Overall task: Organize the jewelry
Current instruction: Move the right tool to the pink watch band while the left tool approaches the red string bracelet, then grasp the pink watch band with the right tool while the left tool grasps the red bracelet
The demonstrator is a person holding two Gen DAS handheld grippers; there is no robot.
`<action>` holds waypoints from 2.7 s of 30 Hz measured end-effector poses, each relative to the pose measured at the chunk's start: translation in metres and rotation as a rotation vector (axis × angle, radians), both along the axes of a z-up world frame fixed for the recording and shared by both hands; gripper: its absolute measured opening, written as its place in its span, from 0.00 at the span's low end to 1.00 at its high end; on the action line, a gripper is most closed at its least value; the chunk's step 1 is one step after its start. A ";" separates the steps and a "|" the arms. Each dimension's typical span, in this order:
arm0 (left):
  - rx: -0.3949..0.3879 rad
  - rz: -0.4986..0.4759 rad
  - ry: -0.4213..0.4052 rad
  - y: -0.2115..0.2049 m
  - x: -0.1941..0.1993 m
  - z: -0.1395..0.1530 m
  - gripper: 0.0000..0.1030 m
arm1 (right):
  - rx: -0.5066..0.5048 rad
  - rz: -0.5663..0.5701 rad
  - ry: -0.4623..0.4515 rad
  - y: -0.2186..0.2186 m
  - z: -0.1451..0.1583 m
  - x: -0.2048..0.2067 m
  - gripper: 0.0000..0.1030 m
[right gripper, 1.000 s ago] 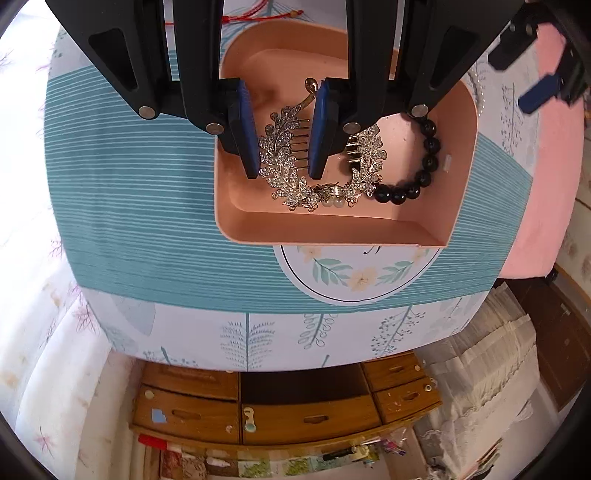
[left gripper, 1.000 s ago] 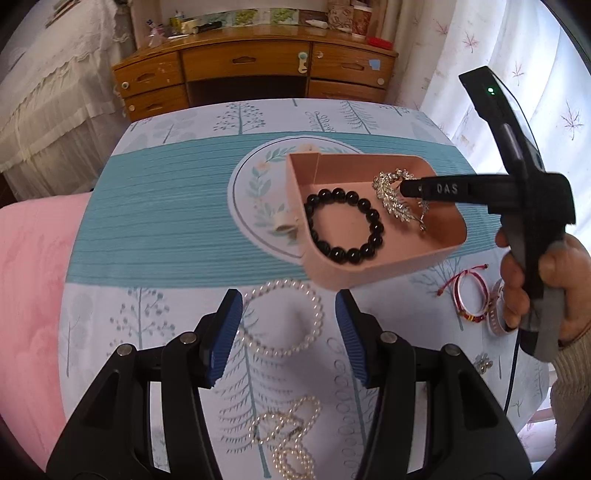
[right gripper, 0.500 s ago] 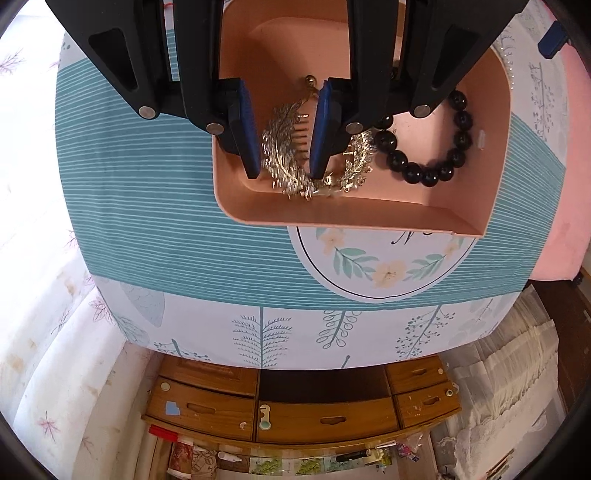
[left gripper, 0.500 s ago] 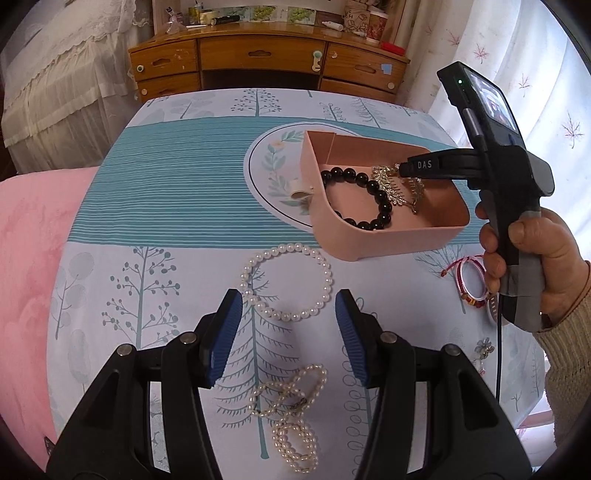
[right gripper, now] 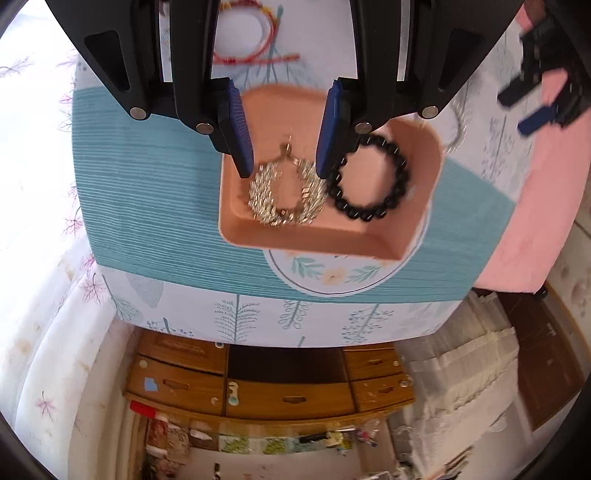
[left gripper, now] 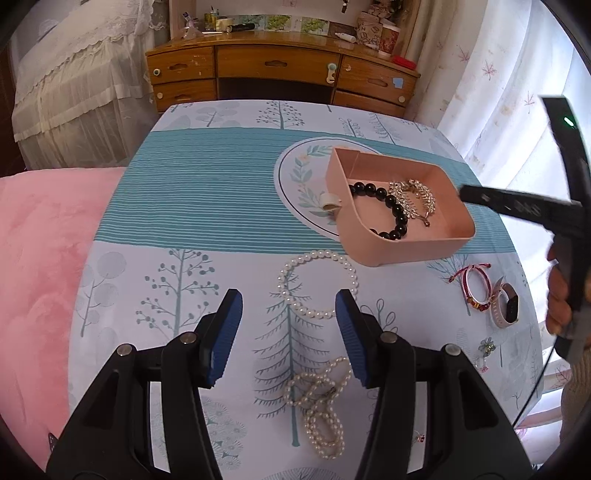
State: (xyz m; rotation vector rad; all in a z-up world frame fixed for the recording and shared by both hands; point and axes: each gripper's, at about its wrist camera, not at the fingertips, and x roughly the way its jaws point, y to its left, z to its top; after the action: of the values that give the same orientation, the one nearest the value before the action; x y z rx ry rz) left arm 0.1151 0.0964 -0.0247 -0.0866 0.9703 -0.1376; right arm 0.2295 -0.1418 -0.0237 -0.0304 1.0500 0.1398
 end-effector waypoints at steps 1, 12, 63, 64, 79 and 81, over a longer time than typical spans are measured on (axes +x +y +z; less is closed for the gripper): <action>-0.005 0.001 -0.001 0.003 -0.002 0.002 0.48 | 0.007 0.012 -0.008 -0.002 0.006 -0.012 0.34; -0.013 0.004 -0.004 0.017 -0.037 0.013 0.48 | 0.073 0.002 -0.032 -0.046 0.038 -0.135 0.34; 0.115 -0.300 0.244 -0.242 0.050 -0.072 0.48 | 0.058 -0.144 0.143 -0.148 -0.070 -0.132 0.10; 0.134 -0.299 0.240 -0.245 0.050 -0.072 0.48 | 0.070 -0.154 0.142 -0.150 -0.069 -0.135 0.10; 0.145 -0.332 0.138 -0.249 0.024 -0.052 0.03 | 0.231 -0.244 0.121 -0.160 -0.063 -0.192 0.10; 0.140 -0.330 0.113 -0.242 0.016 -0.040 0.03 | 0.241 -0.243 0.124 -0.156 -0.061 -0.194 0.10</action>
State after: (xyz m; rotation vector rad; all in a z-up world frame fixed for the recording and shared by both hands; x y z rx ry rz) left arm 0.1315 -0.1453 -0.0648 0.1981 1.0994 -0.3707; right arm 0.0359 -0.2983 -0.0848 0.3270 1.1454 0.0470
